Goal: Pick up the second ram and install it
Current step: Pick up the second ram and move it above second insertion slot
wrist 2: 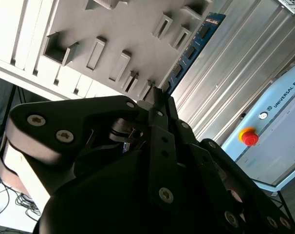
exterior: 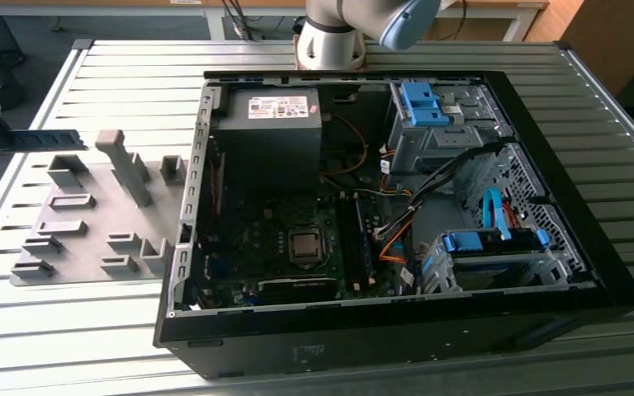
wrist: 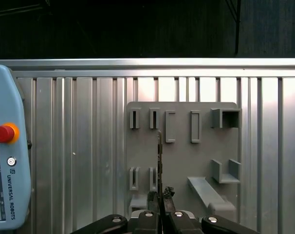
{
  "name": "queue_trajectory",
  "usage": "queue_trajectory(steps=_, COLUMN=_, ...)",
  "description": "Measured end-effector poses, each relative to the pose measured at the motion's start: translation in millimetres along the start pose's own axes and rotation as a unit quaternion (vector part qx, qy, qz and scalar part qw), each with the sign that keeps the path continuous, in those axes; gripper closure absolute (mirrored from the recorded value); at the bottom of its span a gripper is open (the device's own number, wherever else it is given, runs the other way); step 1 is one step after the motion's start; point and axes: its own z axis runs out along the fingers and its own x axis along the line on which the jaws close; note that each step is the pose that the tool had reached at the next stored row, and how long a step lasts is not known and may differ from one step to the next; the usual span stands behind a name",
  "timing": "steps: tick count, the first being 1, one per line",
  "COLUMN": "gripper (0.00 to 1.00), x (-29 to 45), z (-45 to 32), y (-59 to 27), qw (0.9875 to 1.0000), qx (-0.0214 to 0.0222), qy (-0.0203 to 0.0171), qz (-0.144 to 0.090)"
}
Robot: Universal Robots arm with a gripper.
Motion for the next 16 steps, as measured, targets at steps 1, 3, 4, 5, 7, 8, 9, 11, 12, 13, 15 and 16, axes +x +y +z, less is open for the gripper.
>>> queue_trajectory(steps=1, gripper=0.86, x=0.0, z=0.0, y=-0.9, qw=1.0000, qx=0.0000, qy=0.0000, qz=0.000)
queue_trajectory(steps=3, gripper=0.86, x=0.0, z=0.0, y=-2.8, qw=1.0000, qx=0.0000, qy=0.0000, qz=0.000)
queue_trajectory(steps=4, gripper=0.86, x=0.0, z=0.0, y=-3.7, qw=1.0000, qx=0.0000, qy=0.0000, qz=0.000)
queue_trajectory(steps=5, gripper=0.86, x=-0.1, z=0.0, y=-4.6, qw=1.0000, qx=0.0000, qy=0.0000, qz=0.000)
queue_trajectory(steps=7, gripper=0.86, x=-0.1, z=0.0, y=-6.5, qw=1.0000, qx=0.0000, qy=0.0000, qz=0.000)
queue_trajectory(steps=8, gripper=0.86, x=-0.1, z=0.0, y=-7.4, qw=1.0000, qx=0.0000, qy=0.0000, qz=0.000)
queue_trajectory(steps=9, gripper=0.86, x=-0.1, z=0.0, y=-8.3, qw=1.0000, qx=0.0000, qy=0.0000, qz=0.000)
queue_trajectory(steps=11, gripper=0.86, x=-0.1, z=0.0, y=-10.1, qw=1.0000, qx=0.0000, qy=0.0000, qz=0.000)
queue_trajectory(steps=12, gripper=0.86, x=-0.2, z=0.1, y=-10.9, qw=1.0000, qx=0.0000, qy=0.0000, qz=0.000)
queue_trajectory(steps=13, gripper=0.86, x=-0.2, z=0.1, y=-11.9, qw=1.0000, qx=0.0000, qy=0.0000, qz=0.000)
queue_trajectory(steps=15, gripper=0.86, x=-0.2, z=0.1, y=-13.6, qw=1.0000, qx=0.0000, qy=0.0000, qz=0.000)
queue_trajectory(steps=16, gripper=0.86, x=-0.2, z=0.1, y=-14.4, qw=1.0000, qx=0.0000, qy=0.0000, qz=0.000)
